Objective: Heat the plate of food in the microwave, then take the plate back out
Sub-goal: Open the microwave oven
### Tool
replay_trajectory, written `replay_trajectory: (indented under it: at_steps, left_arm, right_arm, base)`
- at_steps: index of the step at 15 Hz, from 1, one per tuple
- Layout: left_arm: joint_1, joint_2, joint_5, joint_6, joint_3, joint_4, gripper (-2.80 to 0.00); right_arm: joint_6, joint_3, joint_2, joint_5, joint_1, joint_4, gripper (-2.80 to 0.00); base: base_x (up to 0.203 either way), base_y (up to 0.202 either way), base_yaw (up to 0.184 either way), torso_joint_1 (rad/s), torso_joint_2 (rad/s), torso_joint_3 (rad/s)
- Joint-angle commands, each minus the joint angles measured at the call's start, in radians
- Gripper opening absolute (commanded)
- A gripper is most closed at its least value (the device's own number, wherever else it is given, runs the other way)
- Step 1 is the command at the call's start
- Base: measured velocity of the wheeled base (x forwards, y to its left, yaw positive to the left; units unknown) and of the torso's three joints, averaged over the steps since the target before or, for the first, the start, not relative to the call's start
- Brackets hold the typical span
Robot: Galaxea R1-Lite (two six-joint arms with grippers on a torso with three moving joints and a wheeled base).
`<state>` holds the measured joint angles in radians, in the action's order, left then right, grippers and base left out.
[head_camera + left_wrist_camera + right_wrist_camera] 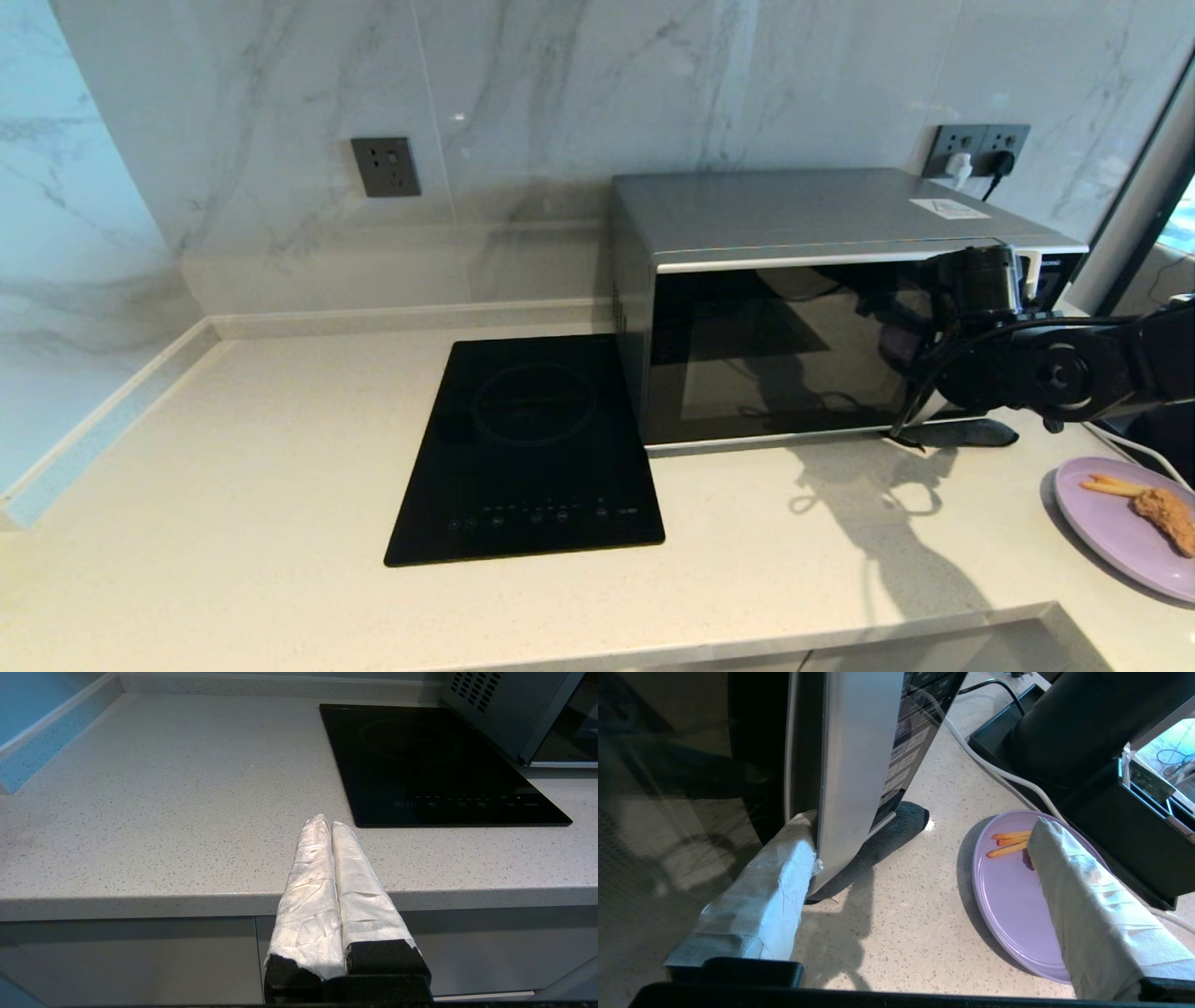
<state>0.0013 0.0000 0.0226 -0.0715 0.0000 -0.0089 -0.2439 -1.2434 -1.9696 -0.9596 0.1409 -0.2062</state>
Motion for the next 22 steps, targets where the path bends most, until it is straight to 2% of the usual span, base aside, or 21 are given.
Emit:
replay_trajectory:
  at_steps: [1,10,14,22]
  left_arm:
    - [0.0,0.002,0.0,-0.001,0.0,0.0,-2.8]
    - [0.0,0.002,0.0,-0.001,0.0,0.0,-2.8]
    - [0.0,0.002,0.0,-0.001,0.0,0.0,-2.8]
    - [0.0,0.002,0.0,-0.001,0.0,0.0,-2.8]
  right_arm:
    - [-0.002,0.001,0.006,-0.007,0.0,-0.001,-2.8]
    - [-0.011,0.041,0.014,-0.005,0.003,-0.003,-2.8]
    - [-0.041,0.075,0.015,0.0,0.008,-0.004,-2.8]
    - [-0.073,0.187,0.088,0.025,0.097,-0.003,-2.8]
  base:
    - [0.0,0.0,0.0,0.0,0.0,0.0]
    - [0.0,0.0,0.0,0.0,0.0,0.0]
    - [0.0,0.0,0.0,0.0,0.0,0.0]
    - [0.0,0.0,0.0,0.0,0.0,0.0]
